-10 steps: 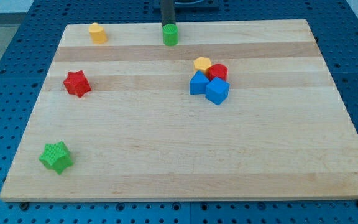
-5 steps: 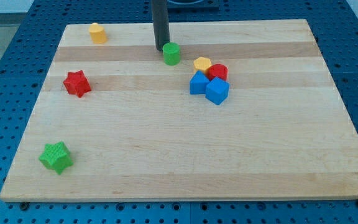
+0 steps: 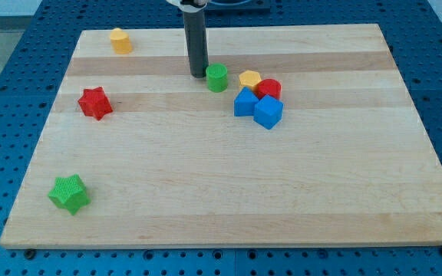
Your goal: Move the green circle to the center of the board
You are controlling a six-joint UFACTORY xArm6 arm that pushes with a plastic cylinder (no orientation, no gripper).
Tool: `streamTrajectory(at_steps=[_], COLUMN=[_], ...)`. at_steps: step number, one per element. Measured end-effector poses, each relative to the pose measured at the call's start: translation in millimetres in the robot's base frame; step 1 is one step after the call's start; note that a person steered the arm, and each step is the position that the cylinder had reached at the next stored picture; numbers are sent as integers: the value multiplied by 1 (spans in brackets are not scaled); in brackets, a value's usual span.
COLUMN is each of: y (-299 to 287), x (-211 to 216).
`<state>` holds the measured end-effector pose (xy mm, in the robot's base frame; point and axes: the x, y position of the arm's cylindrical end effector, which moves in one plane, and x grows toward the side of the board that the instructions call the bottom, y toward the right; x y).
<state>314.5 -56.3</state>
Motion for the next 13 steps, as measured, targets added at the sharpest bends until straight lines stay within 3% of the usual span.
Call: streamTrajectory(at_steps=[4, 8, 13], y=[10, 10, 8], x=[-12, 16, 13])
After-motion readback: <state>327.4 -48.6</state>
